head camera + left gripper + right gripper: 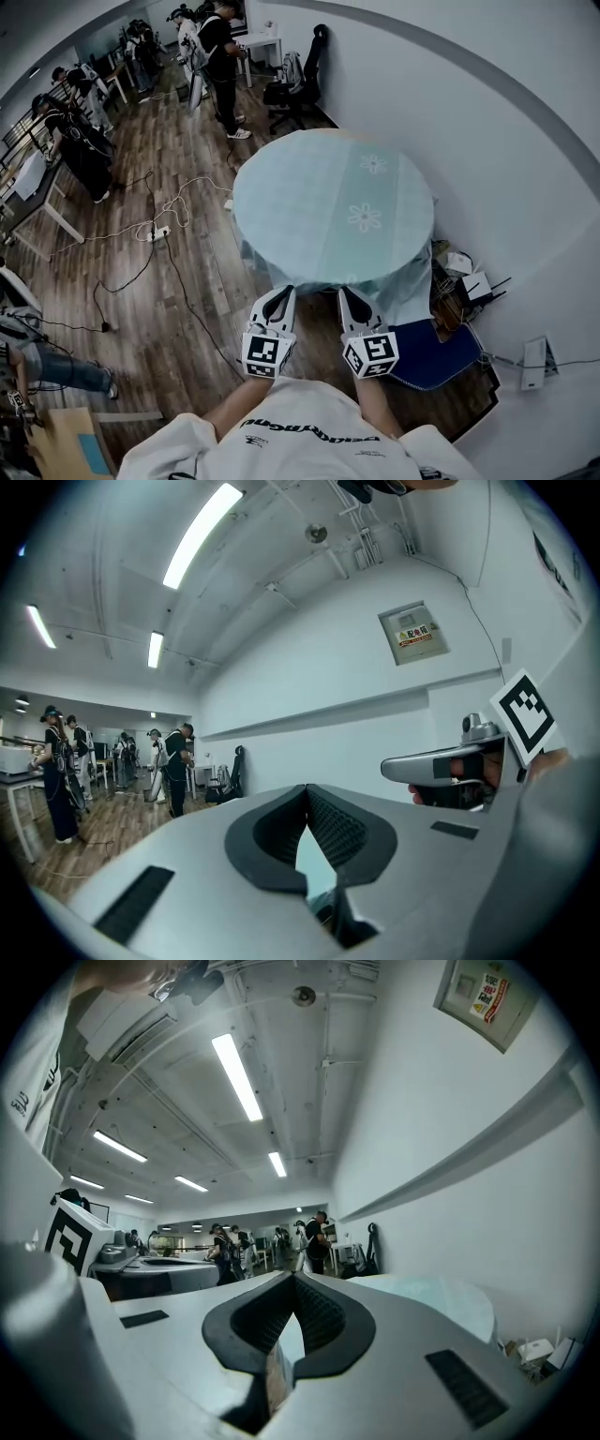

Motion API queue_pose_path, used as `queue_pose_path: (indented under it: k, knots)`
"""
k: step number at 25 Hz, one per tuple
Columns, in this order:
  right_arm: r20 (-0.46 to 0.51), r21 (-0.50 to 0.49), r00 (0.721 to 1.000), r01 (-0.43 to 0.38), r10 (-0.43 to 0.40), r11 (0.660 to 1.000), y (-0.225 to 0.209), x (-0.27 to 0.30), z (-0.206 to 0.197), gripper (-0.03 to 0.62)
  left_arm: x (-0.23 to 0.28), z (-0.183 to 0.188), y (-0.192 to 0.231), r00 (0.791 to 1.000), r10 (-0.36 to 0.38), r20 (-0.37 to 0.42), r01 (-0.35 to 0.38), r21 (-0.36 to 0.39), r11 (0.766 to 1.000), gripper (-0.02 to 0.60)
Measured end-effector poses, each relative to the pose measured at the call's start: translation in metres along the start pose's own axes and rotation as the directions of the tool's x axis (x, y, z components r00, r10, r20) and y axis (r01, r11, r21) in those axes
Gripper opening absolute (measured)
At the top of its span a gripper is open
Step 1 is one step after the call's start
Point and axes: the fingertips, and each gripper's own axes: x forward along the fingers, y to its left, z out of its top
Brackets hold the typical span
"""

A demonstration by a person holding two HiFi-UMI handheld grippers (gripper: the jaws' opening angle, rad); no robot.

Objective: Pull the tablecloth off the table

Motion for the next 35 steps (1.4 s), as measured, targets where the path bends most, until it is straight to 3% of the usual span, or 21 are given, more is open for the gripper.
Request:
queue_pose_path:
  k: [9,16,24,29,35]
  knots:
    - [0.004,0.035,1.000,0.027,-0.027,0.999,-0.015,0.012,-0.003,0.032,0.011,0.003,0.005,0.999,0.007,-0.034,-0.006,0.007,1.000,0.017]
    - [-0.049,0.063,0.996,0.082,-0.079,0.995,-0.057,0.026,-0.019,0.032,0.056,-0.008,0.012,0.999,0.002,-0.040,-0.003,-0.009,1.000,0.017]
    - [-0.151,0.061,0.977,0.163,-0.152,0.985,-0.110,0.084,-0.041,0.034,0.133,-0.036,0.052,0.996,0.002,-0.092,-0.009,-0.076,0.997,0.017]
    - [-0.229,0.081,0.956,0.205,-0.182,0.975,-0.150,0.143,-0.057,0.034,0.201,-0.069,0.082,0.979,-0.032,-0.202,0.006,-0.126,0.992,0.017]
    - [-0.295,0.093,0.934,0.239,-0.203,0.966,-0.197,0.203,-0.075,0.056,0.273,-0.096,0.112,0.963,-0.050,-0.267,0.005,-0.166,0.986,0.017]
